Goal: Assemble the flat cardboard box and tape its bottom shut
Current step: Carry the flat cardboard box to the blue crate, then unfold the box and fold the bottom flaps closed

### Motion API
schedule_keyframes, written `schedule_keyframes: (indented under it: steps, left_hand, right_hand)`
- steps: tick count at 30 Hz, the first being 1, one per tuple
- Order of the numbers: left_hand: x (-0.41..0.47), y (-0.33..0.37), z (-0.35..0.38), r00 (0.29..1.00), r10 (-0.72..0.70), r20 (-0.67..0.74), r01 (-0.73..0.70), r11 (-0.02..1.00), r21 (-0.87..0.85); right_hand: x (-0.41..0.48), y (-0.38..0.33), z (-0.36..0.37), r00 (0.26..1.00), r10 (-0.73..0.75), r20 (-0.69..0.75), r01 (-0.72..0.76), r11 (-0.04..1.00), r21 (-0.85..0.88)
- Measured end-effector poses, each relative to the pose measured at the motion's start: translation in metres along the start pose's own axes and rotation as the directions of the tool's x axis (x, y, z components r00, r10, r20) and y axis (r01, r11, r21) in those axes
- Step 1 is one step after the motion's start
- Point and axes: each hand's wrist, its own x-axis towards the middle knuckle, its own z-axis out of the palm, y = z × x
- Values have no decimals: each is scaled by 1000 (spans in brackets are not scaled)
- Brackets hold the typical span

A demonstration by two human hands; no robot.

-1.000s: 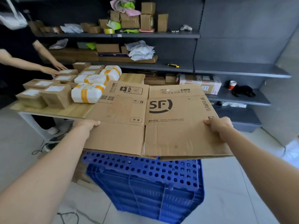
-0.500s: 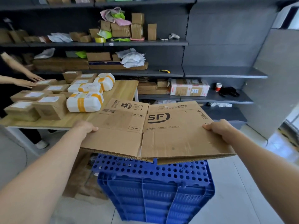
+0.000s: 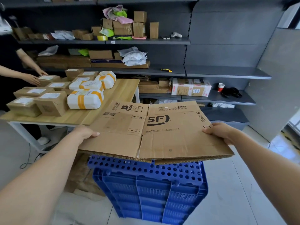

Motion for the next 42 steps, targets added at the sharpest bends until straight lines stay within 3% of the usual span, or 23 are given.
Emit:
schedule_keyframes:
  steps: [3,7,9,10,12,17,20,24,31,32,34,36,39,42]
  left_hand:
    - [2,5,-10,1000,15,10,-15,1000,17]
    - [-1,21,-32,999,42,-34,-40,998,49]
    - [-2,32,-47,998,47,-50,-45,998,34]
    - [-3,37,-54,999,41,-28,-40,998,44]
    - [-6,45,-61,999,50,10,-51,994,97]
    - [-22,57,-79,995,49,84,-58,993,106]
    - [-25,65,-98,997,67,43,-68,997,31]
    - [-33,81,-116,991,122,-61,-121,993,13]
    - [-26,69,-108,976,156,-150,-136,982,131]
    - [-22,62,-104,980,149,-130,-132,982,132]
    - [-18,49,-93,993,105,-55,-98,988,122]
    - [-15,37,-81,999,38,7,-38,996,77]
    - [-8,25,-65,999,-14,48,17,998,-64]
    - [2,20,-54,999,-20,28,25,979,-200]
  right_hand:
    - [-2,-10,-14,995,-82,63,78,994,73]
    - [1,-31,-35,972,-228,58,232,971,-60]
    - [3,-41,-45,966,-225,129,190,953,237]
    - [2,-44,-48,957,-237,165,150,897,415]
    - [0,-51,-52,953,-244,181,85,787,611]
    - [0,-64,-53,960,-245,135,84,713,697]
    - [2,-73,-57,954,-285,91,128,663,737]
    - [-1,-89,-61,938,-345,34,207,635,744]
    - [1,-87,-52,935,-340,100,157,649,744]
    - [2,-84,-52,937,-326,125,150,698,701]
    - [3,-79,-50,947,-296,121,214,867,449]
    - [7,-74,-44,952,-299,66,264,911,316]
    - [17,-62,-34,947,-290,136,217,893,394]
    - [30,-53,-29,951,-268,155,200,913,355]
